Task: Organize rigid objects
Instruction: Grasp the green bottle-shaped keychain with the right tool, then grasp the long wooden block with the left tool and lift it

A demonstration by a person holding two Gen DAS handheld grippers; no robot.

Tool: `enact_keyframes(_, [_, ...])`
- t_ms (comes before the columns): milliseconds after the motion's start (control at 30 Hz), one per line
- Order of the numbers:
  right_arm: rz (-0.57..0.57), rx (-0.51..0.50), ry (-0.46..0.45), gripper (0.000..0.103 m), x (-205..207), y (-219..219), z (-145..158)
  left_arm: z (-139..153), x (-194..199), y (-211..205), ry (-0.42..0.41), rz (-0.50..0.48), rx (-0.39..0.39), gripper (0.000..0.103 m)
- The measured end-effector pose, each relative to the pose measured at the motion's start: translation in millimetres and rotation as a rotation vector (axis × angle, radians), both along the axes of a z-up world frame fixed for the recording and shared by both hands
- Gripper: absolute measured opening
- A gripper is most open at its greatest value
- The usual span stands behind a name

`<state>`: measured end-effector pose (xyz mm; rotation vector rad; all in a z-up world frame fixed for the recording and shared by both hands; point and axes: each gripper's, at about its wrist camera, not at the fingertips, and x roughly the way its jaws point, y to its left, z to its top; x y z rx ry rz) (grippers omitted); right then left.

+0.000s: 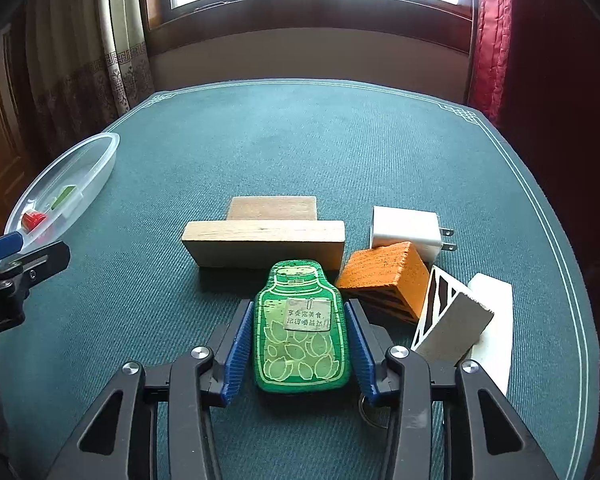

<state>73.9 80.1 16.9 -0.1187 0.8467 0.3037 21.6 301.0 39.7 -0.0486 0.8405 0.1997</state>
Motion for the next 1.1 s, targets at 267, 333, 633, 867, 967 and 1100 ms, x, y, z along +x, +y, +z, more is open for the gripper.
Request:
enact_keyframes(267, [0.02,0.041,0.02,0.047,-15.0,-6.8,2.7,0.9,-0.8,-0.3,-0.002,-0.001,0.004,0.096])
enact_keyframes(333, [0.019,0.058,0.026,0.047,-20.9,-11.0,3.1,0.9,-0.9,-0.4,-0.002,-0.001,0.004,0.096])
enact_keyframes(633, [-0.01,0.159,0.057,0.047,-43.3,-35.0,7.1,0.4,-2.7,-10.3,0.001,-0.023,0.016,0.096])
enact_keyframes(867, [-0.038,0.234,0.078,0.047,-56.1,-55.6,4.0,-0.2,-0.3,-21.7,0.008,-0.049,0.024,0.096])
enact_keyframes(967, [-0.065,0.237,0.076,0.047,-62.4,-63.6,2.6,1.1,1.4,-30.5,0.009,-0.07,0.035,0.096])
enact_keyframes(1100, [-0.093,0.207,0.066,0.047,-70.7,-72.5,1.1,2.6,6.4,-44.3,0.014,-0.102,0.038,0.096])
